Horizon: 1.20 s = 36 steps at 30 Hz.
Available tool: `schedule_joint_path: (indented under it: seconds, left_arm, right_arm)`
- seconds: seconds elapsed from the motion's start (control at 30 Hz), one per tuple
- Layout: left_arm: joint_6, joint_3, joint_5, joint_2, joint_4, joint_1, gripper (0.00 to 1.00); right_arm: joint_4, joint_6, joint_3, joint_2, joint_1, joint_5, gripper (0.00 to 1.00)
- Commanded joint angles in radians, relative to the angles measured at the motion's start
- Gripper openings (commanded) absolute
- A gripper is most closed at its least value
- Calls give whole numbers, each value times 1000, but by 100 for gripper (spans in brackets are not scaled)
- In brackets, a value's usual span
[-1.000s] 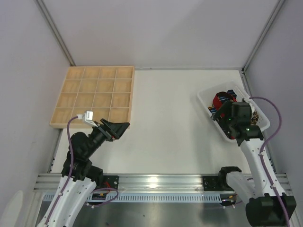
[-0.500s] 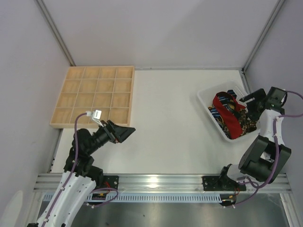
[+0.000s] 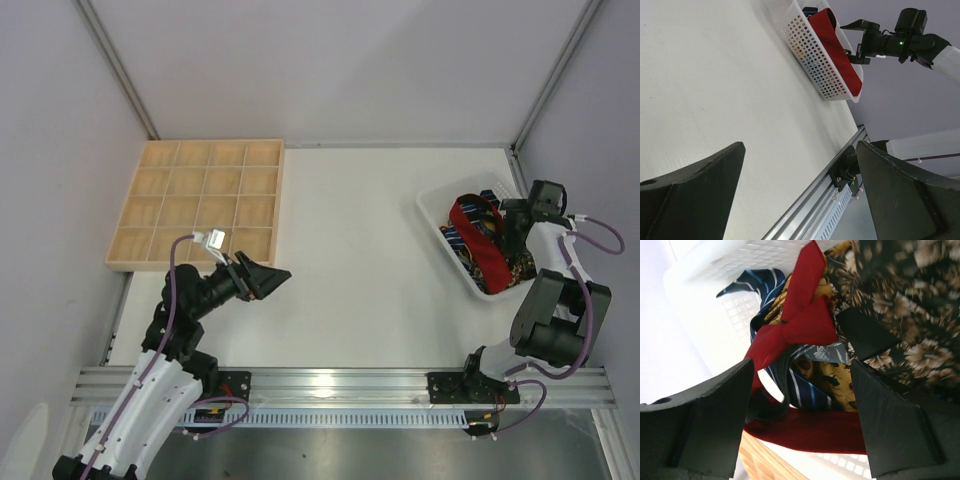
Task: Roll the ties
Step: Grab a tie with the right arm
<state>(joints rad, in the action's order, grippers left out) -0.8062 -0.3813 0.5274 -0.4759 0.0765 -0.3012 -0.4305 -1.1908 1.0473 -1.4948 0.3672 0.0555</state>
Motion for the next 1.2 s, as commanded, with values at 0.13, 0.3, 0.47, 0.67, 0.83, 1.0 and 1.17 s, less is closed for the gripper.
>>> schedule_joint_path:
  seconds: [0.13, 0.3, 0.47, 0.67, 0.83, 1.0, 1.17]
  left_arm:
    - [38, -22, 14, -13, 3, 8, 100]
    - [44, -39, -1, -18, 26, 8, 100]
    - [32, -44, -7, -27, 22, 8, 100]
    - [35, -51, -17, -47, 26, 8, 100]
    - [33, -59, -18, -64, 23, 8, 100]
    - [25, -57, -15, -61, 20, 7, 100]
    - [9, -39, -12, -29, 32, 8, 100]
  right_arm:
    - [64, -300, -9, -8, -50, 214, 80]
    - [119, -362, -13, -53, -42, 253, 77]
    - [150, -355, 16, -133, -37, 189, 73]
    - [177, -348, 34, -180, -45, 147, 71]
    - [202, -313, 89, -211, -48, 132, 38]
    - [164, -202, 154, -176, -88, 158, 11]
    - [56, -54, 232, -92, -134, 218, 3]
